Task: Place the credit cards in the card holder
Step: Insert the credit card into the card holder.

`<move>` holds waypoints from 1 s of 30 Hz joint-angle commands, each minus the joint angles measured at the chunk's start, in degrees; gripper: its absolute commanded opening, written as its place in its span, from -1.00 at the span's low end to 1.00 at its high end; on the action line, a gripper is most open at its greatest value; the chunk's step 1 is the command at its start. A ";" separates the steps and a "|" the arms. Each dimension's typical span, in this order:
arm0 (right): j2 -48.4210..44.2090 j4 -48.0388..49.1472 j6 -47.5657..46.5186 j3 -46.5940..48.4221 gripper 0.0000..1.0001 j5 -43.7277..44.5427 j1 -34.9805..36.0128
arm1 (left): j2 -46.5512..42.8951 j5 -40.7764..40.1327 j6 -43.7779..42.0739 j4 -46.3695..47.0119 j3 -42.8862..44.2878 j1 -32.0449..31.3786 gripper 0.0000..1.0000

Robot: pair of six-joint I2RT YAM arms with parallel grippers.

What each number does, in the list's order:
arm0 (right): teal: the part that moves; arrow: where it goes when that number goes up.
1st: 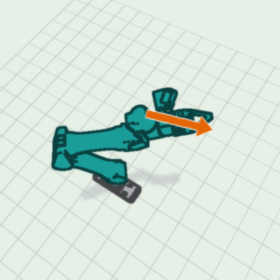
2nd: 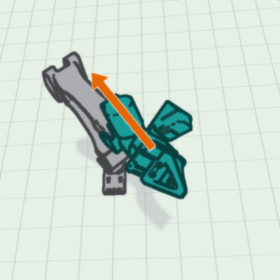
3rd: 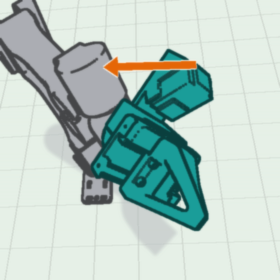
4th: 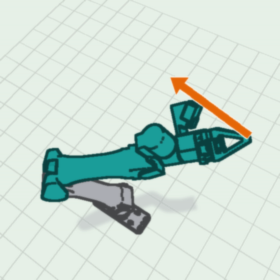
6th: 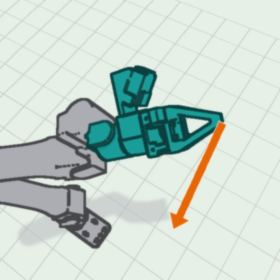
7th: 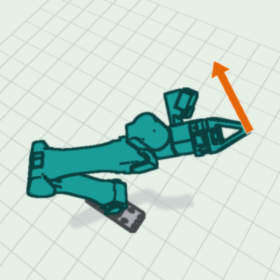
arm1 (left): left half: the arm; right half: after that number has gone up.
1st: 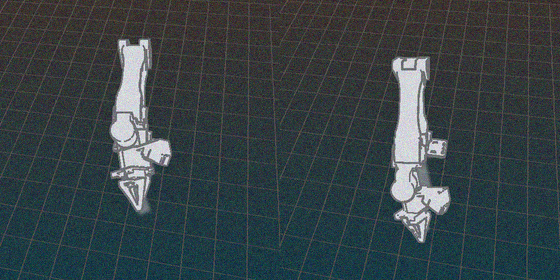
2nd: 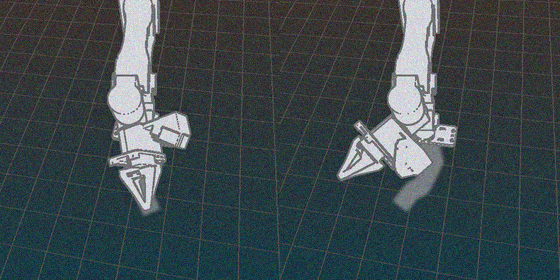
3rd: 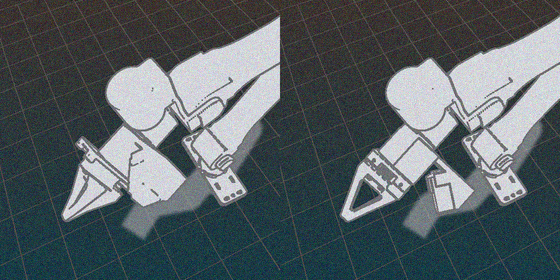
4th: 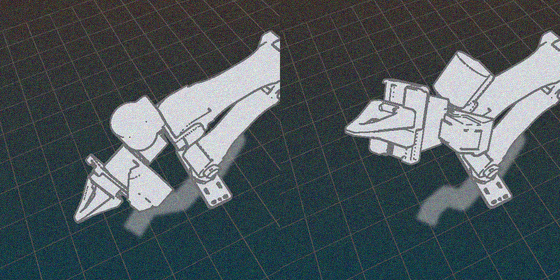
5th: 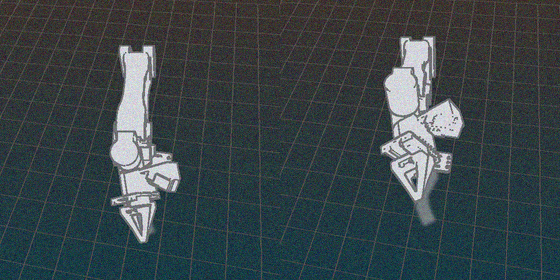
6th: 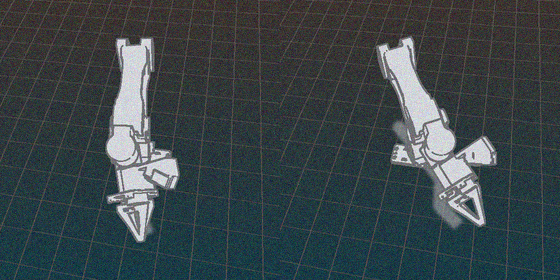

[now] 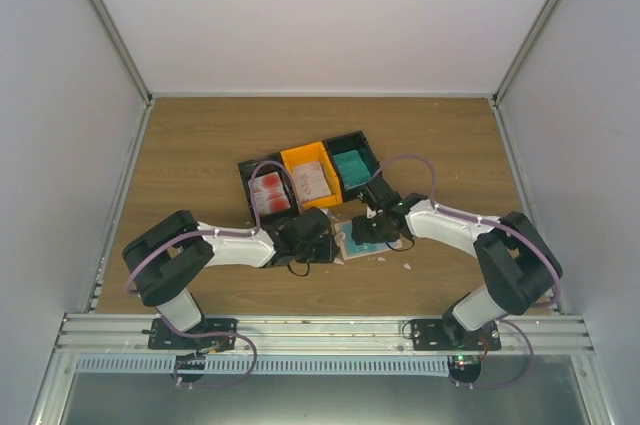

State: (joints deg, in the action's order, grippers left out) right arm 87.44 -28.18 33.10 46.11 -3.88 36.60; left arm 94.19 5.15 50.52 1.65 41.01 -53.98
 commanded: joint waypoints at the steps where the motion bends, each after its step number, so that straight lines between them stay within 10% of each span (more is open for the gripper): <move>1: 1.62 1.99 -1.96 0.15 0.21 -3.72 0.27 | 2.75 -1.62 -0.77 -1.82 1.46 -0.16 -0.48; 21: 0.43 6.92 -4.90 -1.24 0.13 -17.19 0.39 | 4.67 -0.05 -4.29 -1.82 3.72 -0.16 -0.52; 30: -6.45 3.22 -0.33 -1.08 0.19 -2.53 -1.73 | 0.03 -4.04 -3.65 -3.81 2.50 -0.40 -0.42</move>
State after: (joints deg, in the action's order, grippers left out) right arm 86.80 -24.18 30.55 45.45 -12.40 36.07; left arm 96.84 4.69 47.37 0.78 44.45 -54.00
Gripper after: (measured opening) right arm 0.588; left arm 0.262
